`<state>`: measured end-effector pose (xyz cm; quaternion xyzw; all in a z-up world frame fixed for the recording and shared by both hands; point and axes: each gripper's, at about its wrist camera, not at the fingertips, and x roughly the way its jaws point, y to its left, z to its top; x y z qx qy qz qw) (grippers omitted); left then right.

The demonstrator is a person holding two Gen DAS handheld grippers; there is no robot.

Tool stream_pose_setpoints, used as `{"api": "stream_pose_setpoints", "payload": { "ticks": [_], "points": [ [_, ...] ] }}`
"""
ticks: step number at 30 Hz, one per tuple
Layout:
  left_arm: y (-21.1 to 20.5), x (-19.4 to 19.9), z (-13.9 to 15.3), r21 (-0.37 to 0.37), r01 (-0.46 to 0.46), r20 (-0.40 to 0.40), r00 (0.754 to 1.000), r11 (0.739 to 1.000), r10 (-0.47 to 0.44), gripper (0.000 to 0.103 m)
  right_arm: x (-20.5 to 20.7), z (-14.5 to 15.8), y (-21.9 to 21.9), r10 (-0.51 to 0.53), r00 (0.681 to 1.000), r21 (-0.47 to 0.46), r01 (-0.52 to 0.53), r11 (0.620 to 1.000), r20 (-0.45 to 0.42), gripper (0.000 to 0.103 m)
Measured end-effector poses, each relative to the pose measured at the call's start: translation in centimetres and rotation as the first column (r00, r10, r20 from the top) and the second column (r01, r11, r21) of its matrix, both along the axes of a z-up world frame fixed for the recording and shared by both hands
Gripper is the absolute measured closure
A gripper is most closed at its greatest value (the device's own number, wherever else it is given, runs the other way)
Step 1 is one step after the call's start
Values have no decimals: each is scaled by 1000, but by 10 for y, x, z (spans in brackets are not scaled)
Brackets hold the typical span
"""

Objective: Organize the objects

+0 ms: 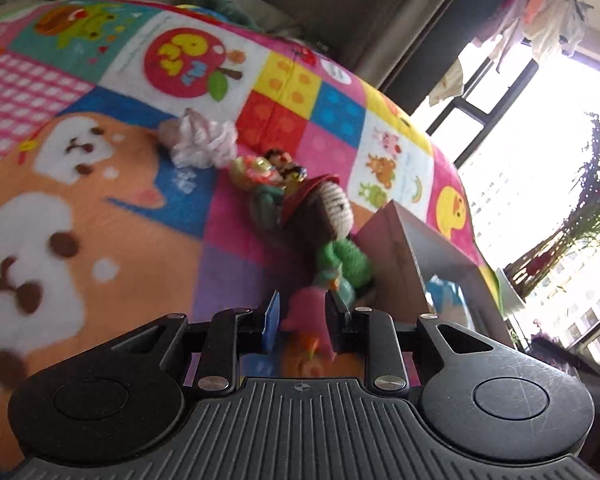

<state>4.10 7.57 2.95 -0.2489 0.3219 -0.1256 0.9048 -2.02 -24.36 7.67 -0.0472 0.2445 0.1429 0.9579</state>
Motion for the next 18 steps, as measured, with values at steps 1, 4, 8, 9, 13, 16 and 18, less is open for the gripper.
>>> {"api": "stream_pose_setpoints", "payload": {
  "ticks": [1,4,8,9,13,16,18],
  "points": [
    [-6,10,2,-2,6,6,1000,1000,-6,76,-12,-7,0,8,1000,5,-8,1000,1,20],
    [-22,42,4,-21,21,-2,1000,1000,-21,76,-37,-32,3,11,1000,28,-10,1000,-18,20],
    [-44,90,-6,4,-8,-88,996,1000,9,76,-50,-56,7,12,999,88,-7,996,-50,20],
    [-49,100,-10,20,-14,-121,992,1000,17,74,-52,-58,7,10,999,96,-6,995,-44,20],
    [-69,131,-21,48,-43,-144,988,998,50,48,-60,-59,7,13,1000,112,-12,994,-5,18],
    [-86,151,-26,67,-42,-156,986,997,52,44,-60,-60,4,23,1000,135,-22,991,-9,15],
    [-102,162,-24,151,-9,-139,990,989,30,44,-57,-60,3,24,1000,147,-21,989,-18,15]
  ]
}}
